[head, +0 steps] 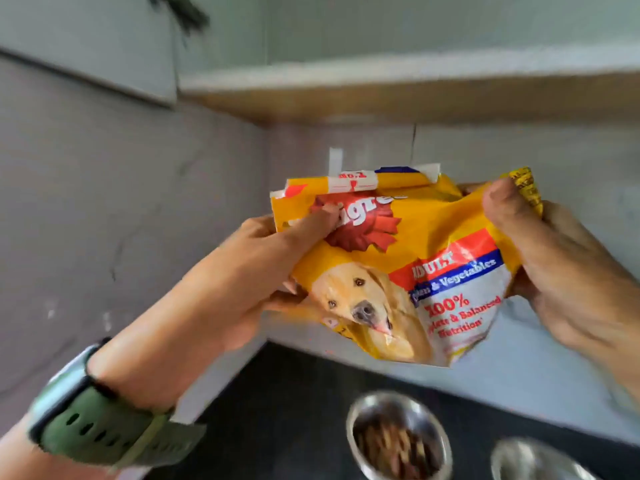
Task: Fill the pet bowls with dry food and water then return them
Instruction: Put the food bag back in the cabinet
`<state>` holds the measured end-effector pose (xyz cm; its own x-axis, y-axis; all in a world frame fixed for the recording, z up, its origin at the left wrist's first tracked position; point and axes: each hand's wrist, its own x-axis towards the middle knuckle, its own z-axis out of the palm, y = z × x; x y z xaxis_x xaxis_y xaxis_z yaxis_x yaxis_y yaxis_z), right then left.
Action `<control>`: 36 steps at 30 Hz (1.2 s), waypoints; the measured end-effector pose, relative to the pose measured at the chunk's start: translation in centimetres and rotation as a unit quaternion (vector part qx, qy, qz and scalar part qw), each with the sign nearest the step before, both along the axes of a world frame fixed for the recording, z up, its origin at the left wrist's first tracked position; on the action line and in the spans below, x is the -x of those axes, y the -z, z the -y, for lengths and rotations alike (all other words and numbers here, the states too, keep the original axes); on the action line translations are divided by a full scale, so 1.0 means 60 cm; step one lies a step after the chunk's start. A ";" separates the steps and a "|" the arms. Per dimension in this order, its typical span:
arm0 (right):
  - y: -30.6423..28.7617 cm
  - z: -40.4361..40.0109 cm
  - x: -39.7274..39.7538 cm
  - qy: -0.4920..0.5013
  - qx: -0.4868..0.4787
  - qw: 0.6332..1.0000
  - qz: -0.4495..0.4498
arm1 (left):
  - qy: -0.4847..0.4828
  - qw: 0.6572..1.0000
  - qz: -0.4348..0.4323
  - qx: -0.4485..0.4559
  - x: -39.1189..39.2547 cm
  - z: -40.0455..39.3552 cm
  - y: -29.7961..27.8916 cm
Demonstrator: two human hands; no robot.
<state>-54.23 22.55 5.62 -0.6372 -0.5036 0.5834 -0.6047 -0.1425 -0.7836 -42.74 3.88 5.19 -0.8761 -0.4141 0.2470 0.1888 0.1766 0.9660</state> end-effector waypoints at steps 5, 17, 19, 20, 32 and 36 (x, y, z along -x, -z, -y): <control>-0.204 0.062 -0.005 -0.007 0.015 0.993 -0.115 | -0.051 0.992 -0.102 0.051 -0.017 0.050 -0.180; -0.429 0.283 0.082 -0.015 0.028 0.999 -0.014 | -0.157 0.975 -0.149 0.040 0.026 0.146 -0.410; -0.425 0.324 0.110 0.007 0.031 0.999 0.006 | -0.166 0.978 -0.128 0.019 0.052 0.167 -0.408; -0.421 0.343 0.123 0.017 0.021 1.000 0.007 | -0.174 0.978 -0.115 0.011 0.067 0.181 -0.406; -0.396 0.458 0.150 0.271 -0.264 0.868 -0.322 | -0.204 0.969 -0.137 0.021 0.199 0.319 -0.397; -0.394 0.492 0.142 0.310 -0.349 0.808 -0.358 | -0.215 0.967 -0.134 0.036 0.248 0.341 -0.382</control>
<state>-62.76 -6.96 29.29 -0.5176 -0.5827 0.6265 -0.7244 0.6881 0.0414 -57.59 -16.55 28.09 -0.5272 -0.6997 0.4822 0.3240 0.3591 0.8752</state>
